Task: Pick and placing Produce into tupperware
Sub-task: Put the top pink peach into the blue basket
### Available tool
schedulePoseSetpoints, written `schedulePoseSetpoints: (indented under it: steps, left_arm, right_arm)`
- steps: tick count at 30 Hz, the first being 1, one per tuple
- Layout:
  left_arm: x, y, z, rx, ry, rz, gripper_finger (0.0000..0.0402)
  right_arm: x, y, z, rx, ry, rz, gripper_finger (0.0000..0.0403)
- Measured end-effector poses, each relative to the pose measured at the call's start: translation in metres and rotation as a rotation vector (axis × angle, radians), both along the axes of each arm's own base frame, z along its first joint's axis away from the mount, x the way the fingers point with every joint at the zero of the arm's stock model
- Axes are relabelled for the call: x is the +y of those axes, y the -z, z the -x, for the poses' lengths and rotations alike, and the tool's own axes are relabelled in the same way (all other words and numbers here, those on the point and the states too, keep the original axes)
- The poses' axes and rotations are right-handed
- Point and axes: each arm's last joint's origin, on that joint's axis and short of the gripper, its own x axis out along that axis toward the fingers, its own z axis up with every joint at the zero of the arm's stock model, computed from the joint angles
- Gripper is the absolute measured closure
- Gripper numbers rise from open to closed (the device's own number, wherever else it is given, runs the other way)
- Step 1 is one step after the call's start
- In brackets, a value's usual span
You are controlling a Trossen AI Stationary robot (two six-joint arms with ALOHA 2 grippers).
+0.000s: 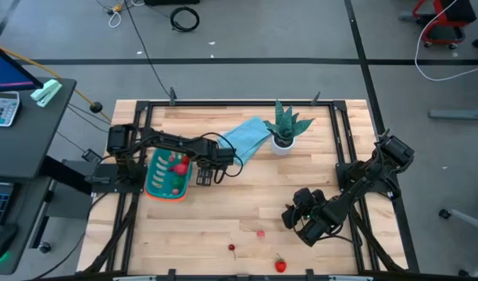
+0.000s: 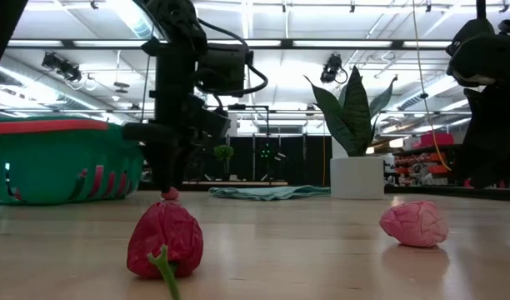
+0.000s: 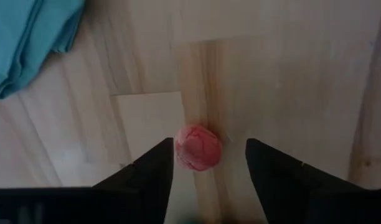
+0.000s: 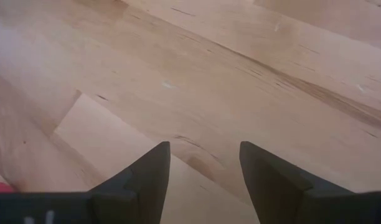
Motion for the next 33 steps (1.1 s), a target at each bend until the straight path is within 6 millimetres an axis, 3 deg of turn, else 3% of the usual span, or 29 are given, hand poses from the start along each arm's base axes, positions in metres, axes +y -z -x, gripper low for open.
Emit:
schedulePoseSetpoints:
  steps: [8,13,22,25,30,33]
  left_arm:
    - [0.010,0.000,0.002,-0.001,-0.055,0.001,0.0238]
    - [0.017,0.003,0.002,0.009,-0.094,0.002,0.0229]
    - [0.021,0.025,0.000,0.086,-0.112,-0.012,0.0215]
    - [0.021,0.023,0.000,0.080,-0.111,-0.020,0.0247]
    - [0.016,0.010,0.000,0.089,-0.095,-0.044,0.0354]
    - [0.009,-0.013,0.000,0.082,-0.083,-0.134,0.0367]
  right_arm:
    - [0.000,0.000,0.000,0.000,-0.001,0.000,0.0199]
    - [0.000,0.000,0.000,0.000,-0.001,0.000,0.0199]
    - [0.000,0.000,0.000,-0.003,-0.005,-0.003,0.0199]
    - [0.000,0.000,0.000,-0.003,-0.007,-0.001,0.0199]
    - [0.000,0.000,-0.001,0.001,-0.014,0.002,0.0199]
    - [0.001,0.000,-0.001,0.001,-0.015,0.002,0.0199]
